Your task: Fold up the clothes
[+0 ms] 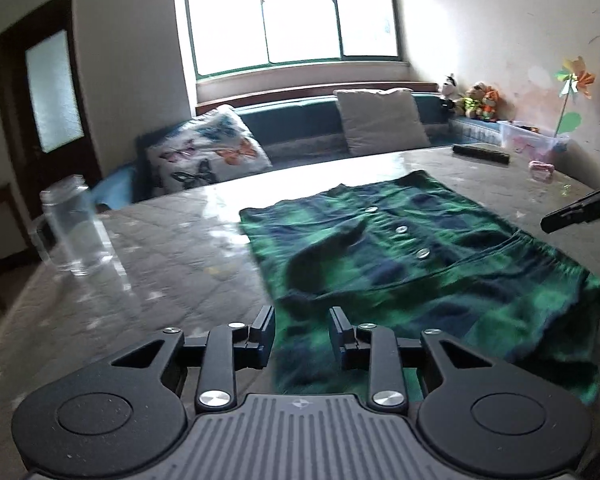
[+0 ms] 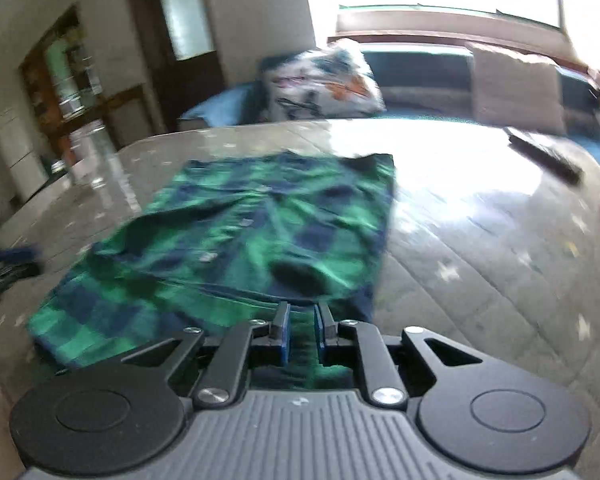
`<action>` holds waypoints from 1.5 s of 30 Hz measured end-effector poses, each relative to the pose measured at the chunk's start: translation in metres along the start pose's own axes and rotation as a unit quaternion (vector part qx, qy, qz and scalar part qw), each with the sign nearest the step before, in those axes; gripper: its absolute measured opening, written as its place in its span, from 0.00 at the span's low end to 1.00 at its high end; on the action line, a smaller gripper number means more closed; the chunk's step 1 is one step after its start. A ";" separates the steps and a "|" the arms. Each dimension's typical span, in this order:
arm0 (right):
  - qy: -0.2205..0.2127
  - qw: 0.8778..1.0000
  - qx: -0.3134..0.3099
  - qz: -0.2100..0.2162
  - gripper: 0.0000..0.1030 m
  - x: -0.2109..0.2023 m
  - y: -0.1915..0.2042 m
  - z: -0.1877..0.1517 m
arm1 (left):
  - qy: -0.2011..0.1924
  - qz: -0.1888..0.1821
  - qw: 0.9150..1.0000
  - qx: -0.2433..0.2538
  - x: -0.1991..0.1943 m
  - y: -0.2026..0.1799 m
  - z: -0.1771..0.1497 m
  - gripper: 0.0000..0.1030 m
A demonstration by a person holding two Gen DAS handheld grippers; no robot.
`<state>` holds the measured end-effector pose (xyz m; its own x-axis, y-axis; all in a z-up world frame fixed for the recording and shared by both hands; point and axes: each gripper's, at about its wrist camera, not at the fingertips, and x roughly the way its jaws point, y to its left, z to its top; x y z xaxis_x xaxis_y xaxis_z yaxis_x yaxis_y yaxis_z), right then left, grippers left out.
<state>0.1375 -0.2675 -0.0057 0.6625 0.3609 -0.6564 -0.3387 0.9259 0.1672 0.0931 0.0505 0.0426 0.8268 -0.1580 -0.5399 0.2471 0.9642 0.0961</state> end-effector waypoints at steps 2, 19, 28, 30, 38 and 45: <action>0.008 0.999 -0.032 0.024 0.26 0.000 0.014 -0.002 | 0.008 -0.020 1.000 0.000 0.017 -0.005 0.004 0.31; 0.056 0.993 -0.082 0.062 0.34 0.029 0.014 -0.002 | 0.060 -0.012 0.998 -0.003 0.078 0.011 0.020 0.31; 0.062 0.995 -0.068 0.048 0.34 0.073 -0.011 0.036 | 0.087 -0.006 0.996 -0.006 0.143 0.022 0.047 0.31; 0.070 0.994 -0.070 0.040 0.34 0.087 -0.017 0.040 | 0.094 0.000 0.996 -0.008 0.152 0.027 0.046 0.31; 0.064 0.995 -0.066 0.027 0.35 0.093 -0.027 0.045 | 0.097 0.018 0.995 -0.003 0.160 0.031 0.046 0.33; 0.054 0.990 -0.109 0.064 0.41 0.041 0.004 0.024 | 0.061 0.009 0.997 0.038 0.105 0.008 0.041 0.34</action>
<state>0.1791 -0.2468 -0.0147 0.5337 0.4493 -0.7165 -0.5597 0.8228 0.0990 0.2026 0.0331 0.0205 0.7654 -0.1089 -0.6342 0.2740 0.9469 0.1681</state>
